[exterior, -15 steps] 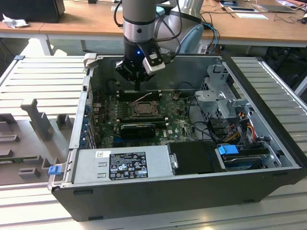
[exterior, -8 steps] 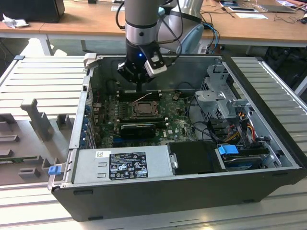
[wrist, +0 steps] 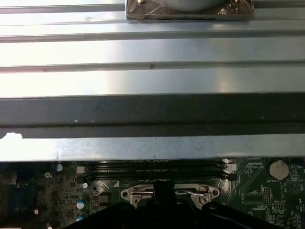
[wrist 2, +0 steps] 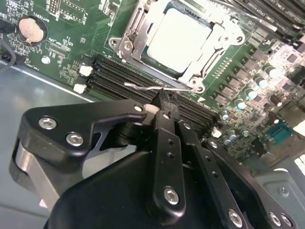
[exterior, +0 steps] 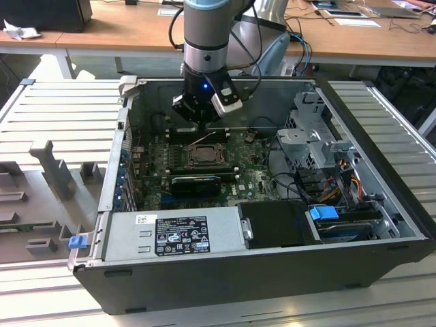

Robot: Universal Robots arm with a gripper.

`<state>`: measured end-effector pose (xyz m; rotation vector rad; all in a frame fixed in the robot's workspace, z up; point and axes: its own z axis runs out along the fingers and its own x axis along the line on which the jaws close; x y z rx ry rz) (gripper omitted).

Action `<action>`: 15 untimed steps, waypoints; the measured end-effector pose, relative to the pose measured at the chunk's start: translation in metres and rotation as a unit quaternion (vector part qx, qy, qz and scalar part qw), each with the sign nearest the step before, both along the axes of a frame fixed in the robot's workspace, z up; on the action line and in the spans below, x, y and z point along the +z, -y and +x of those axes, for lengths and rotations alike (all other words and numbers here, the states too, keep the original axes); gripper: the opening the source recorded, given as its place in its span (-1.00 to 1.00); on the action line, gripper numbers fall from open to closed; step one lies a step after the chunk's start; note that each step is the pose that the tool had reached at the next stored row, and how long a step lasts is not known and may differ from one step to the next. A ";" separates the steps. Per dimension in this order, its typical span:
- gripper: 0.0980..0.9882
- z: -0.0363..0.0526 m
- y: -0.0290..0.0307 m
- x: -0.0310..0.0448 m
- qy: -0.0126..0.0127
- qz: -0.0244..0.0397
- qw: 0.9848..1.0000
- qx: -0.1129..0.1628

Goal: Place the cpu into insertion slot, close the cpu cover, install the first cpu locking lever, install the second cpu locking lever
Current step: 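Install the first cpu locking lever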

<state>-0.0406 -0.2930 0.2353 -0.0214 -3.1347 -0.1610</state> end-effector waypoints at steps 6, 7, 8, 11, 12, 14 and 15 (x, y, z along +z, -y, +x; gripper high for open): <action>-0.98 0.0029 -0.0010 -0.0046 0.004 0.000 1.000 0.012; -0.98 0.0035 -0.0017 -0.0053 0.004 0.000 1.000 0.012; -0.98 0.0042 -0.0025 -0.0061 0.004 0.000 1.000 0.012; -0.98 0.0076 -0.0044 -0.0084 0.004 0.000 1.000 0.012; -0.98 0.0087 -0.0046 -0.0088 0.004 0.000 1.000 0.012; -0.98 0.0127 -0.0066 -0.0109 0.004 0.000 1.000 0.012; -0.98 0.0137 -0.0069 -0.0117 0.004 0.000 1.000 0.012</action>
